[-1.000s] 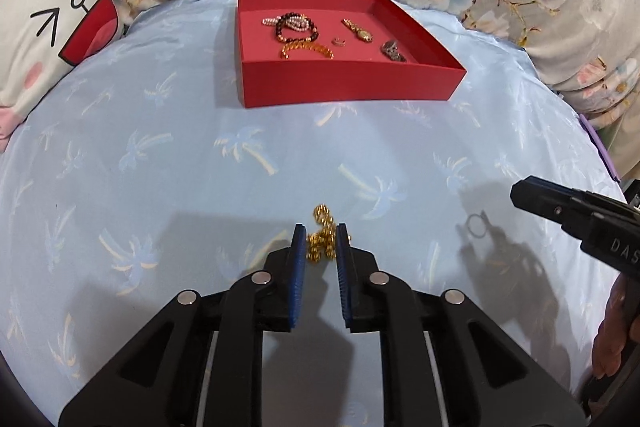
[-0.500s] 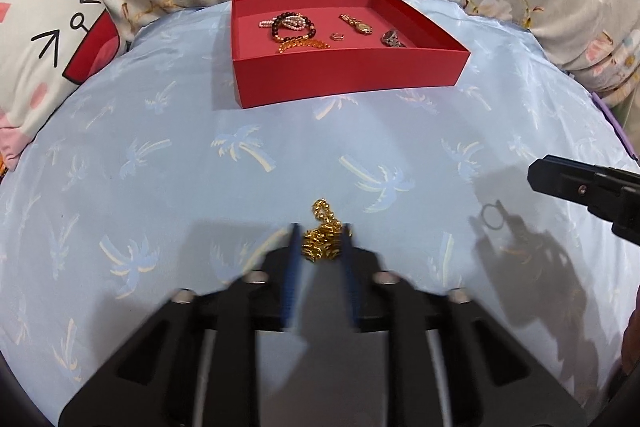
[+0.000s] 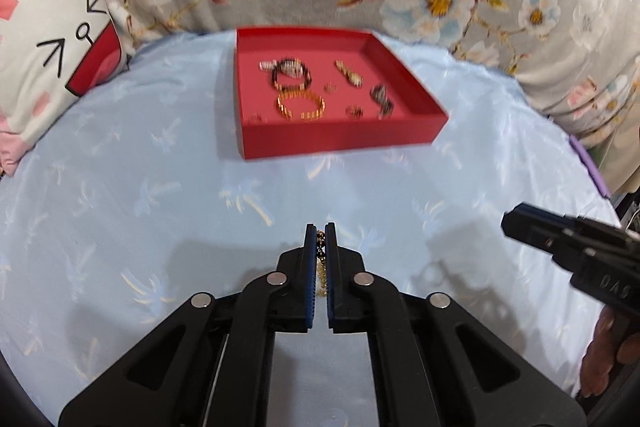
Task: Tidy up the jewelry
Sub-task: 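Lift the gold chain and silver ring with both tools toward the red box, then lower the chain and ring with both tools into the red box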
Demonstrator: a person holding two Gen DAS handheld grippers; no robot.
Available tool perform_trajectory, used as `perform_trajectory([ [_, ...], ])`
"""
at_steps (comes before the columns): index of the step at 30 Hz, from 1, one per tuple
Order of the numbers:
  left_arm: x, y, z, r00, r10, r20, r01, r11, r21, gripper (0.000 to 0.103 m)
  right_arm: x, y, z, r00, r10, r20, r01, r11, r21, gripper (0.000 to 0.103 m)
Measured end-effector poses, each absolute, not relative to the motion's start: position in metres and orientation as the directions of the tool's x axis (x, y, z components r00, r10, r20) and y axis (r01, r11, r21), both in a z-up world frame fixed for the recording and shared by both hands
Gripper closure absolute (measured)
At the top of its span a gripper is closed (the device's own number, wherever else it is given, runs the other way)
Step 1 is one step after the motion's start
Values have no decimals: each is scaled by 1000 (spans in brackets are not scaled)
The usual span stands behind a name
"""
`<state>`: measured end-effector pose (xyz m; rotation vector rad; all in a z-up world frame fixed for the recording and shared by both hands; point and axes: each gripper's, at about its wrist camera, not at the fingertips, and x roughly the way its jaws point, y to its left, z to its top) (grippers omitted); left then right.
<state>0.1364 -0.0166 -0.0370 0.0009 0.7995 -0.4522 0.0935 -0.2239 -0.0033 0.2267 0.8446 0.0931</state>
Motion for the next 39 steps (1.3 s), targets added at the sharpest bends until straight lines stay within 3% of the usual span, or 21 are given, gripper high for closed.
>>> perform_trajectory([
  [19,149,-16,62,706,-419,-570,407,900,-156,100,107,-223,65,747,178,-641,-51,976,211,80],
  [39,224,-46,83,764,-352,-540,363,927,-91,100,178,-229,103,813,179,-553,-78,976,202,80],
])
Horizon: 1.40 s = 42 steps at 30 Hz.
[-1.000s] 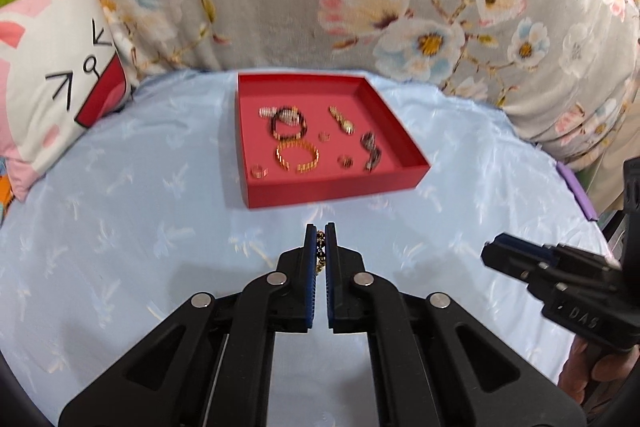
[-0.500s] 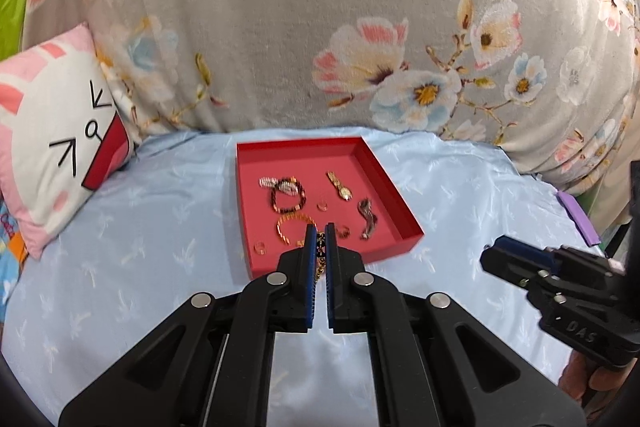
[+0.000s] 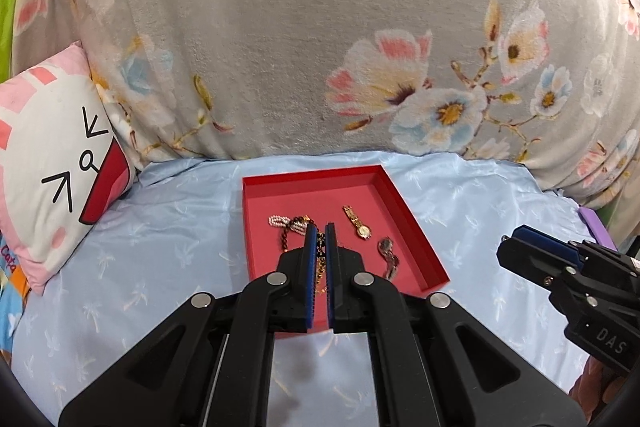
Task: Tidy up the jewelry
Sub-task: 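Lower the chain and ring with both tools into the red box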
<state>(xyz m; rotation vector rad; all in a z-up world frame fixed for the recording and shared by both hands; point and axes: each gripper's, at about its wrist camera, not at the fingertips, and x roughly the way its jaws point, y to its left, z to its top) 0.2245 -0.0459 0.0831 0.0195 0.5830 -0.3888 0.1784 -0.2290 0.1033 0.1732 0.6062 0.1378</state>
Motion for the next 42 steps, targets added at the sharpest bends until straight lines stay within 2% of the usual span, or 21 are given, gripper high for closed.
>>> perform_trajectory([
  [24,291,-66,69,784,-288,-549,311,949,-54,100,248,-235,88,814,171,-555,-82,980,182,80],
  [42,343,-65,44,769,-259,-584,270,960,-70,100,316,-246,25,737,191,-648,-56,973,223,80],
])
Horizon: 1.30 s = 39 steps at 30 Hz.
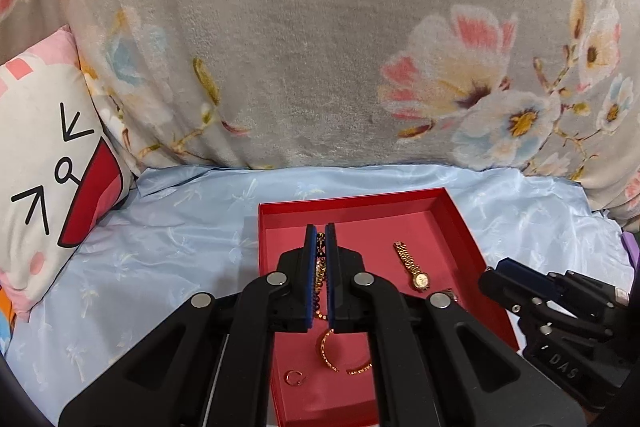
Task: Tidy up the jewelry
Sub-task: 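Lower the chain and ring with both tools into the red box, then open both tools to release the chain and ring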
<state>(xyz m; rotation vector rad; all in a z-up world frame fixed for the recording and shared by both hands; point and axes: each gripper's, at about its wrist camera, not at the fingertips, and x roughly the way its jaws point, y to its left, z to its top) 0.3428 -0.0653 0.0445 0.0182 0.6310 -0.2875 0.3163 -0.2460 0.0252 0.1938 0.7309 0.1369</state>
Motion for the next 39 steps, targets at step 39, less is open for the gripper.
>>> perform_trajectory([
  [39,375,-67,-17,750,-168,-640,178,983,-49,68,343,-251,-15,705,142,-695,-5,981,196,64],
])
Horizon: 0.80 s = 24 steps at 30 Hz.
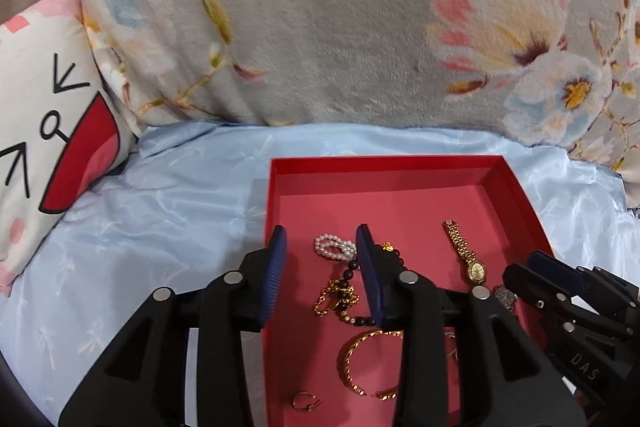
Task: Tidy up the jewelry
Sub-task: 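Open both tools to release the chain and ring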
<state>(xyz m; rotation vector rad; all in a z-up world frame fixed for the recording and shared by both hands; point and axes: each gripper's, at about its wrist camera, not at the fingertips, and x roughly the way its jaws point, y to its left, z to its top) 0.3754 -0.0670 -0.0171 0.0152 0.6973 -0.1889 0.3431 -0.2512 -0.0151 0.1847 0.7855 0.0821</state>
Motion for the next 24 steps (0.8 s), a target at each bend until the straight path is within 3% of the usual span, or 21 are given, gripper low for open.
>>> perform_trajectory([
  [5,354,-67,-5,761,-169,-627,192,981,-32,68,319,-242,-3,719,99,-688,14,987,157,55],
  [24,281,-74,-11,734,-173,-656,214,977,-18,58,245,-224,8,734,35,-678,64,991,120,47],
])
